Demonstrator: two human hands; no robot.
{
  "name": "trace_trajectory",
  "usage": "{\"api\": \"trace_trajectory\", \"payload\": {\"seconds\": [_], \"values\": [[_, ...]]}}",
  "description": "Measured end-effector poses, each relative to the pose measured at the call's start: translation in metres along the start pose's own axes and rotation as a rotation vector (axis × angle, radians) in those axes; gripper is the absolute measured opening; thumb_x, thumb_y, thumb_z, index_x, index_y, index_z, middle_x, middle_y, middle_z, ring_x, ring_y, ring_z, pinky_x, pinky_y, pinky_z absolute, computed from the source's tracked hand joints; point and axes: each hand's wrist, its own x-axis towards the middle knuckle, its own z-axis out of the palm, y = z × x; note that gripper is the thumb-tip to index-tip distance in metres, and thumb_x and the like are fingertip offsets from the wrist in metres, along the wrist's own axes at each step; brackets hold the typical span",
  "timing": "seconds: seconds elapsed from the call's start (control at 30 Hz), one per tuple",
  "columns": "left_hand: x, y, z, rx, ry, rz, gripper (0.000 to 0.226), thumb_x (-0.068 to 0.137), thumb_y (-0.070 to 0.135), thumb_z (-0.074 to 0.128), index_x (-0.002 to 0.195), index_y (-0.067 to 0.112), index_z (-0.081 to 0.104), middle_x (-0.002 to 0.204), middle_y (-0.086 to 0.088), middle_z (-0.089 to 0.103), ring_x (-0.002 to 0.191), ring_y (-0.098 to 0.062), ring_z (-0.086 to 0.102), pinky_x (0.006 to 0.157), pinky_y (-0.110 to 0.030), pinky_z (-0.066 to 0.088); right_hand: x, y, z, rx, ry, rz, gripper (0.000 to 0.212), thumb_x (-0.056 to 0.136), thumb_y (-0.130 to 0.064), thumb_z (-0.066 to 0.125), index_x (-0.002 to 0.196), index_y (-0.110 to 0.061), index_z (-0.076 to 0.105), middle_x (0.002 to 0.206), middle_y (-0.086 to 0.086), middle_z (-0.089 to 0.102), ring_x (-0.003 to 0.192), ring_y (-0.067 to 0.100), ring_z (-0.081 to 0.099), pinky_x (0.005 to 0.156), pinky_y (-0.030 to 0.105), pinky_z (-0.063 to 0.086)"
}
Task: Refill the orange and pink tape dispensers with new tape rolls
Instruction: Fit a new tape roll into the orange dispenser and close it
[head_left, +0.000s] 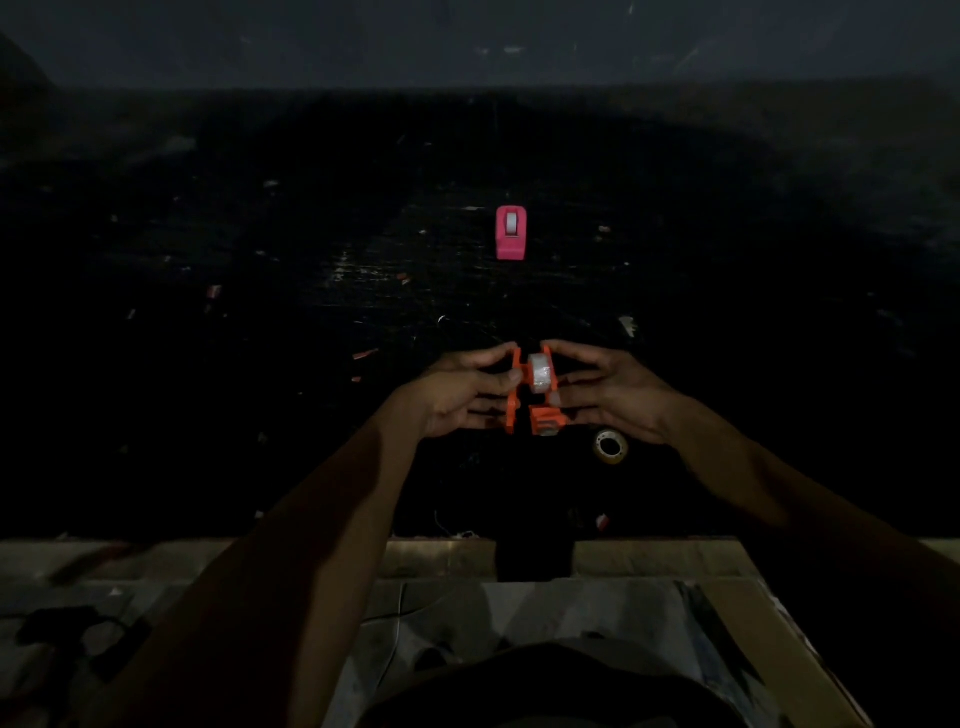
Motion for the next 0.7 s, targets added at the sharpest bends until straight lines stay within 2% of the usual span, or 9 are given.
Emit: {"api": "trace_trajectory", "payload": {"seconds": [0.13,0.3,0.47,0.6,0.7], "values": [[0.0,-0.001,0.003,0.002,0.042,0.012,0.051,0.085,0.021,0.069,0.133,0.028,0.054,0.098,0.001,0.072,0.086,-0.015,0.068,0.074,-0.029,0.055,0.001,-0.001,0.001,-0.012,0.021,-0.003,0.068,0.075,-0.001,0.073,0.132,-0.032,0.051,0.112,0.012,0.067,0.1,0.021,0.069,0.077,0.032,0.056],[-0.003,0.0,0.007,0.007,0.053,0.038,0.038,0.086,0.022,0.067,0.124,0.028,0.061,0.091,0.005,0.074,0.079,-0.009,0.07,0.068,-0.023,0.056,0.0,-0.002,0.002,-0.008,0.037,-0.018,0.068,0.077,0.0,0.072,0.134,-0.029,0.05,0.114,0.014,0.066,0.106,0.024,0.066,0.084,0.035,0.057],[-0.004,0.0,0.005,0.009,0.056,0.022,0.03,0.084,0.025,0.071,0.113,0.03,0.068,0.097,0.004,0.073,0.09,-0.014,0.068,0.075,-0.026,0.056,-0.003,-0.005,0.001,-0.03,0.028,-0.021,0.067,0.076,-0.001,0.073,0.133,-0.027,0.051,0.108,0.01,0.068,0.099,0.017,0.069,0.078,0.03,0.057],[-0.004,0.001,0.01,0.023,0.058,0.035,0.031,0.084,0.028,0.07,0.114,0.03,0.068,0.108,-0.001,0.069,0.1,-0.018,0.064,0.085,-0.031,0.054,-0.003,-0.005,0.0,-0.031,0.04,-0.025,0.066,0.076,-0.001,0.073,0.133,-0.025,0.051,0.109,0.009,0.07,0.097,0.014,0.07,0.075,0.026,0.057],[-0.003,0.003,0.016,-0.017,0.066,0.067,0.031,0.085,0.028,0.069,0.116,0.029,0.067,0.108,0.001,0.071,0.099,-0.018,0.065,0.072,-0.026,0.058,-0.001,-0.004,0.003,0.005,0.063,-0.053,0.066,0.075,-0.002,0.073,0.133,-0.023,0.051,0.11,0.007,0.071,0.1,0.014,0.069,0.08,0.028,0.057]]}}
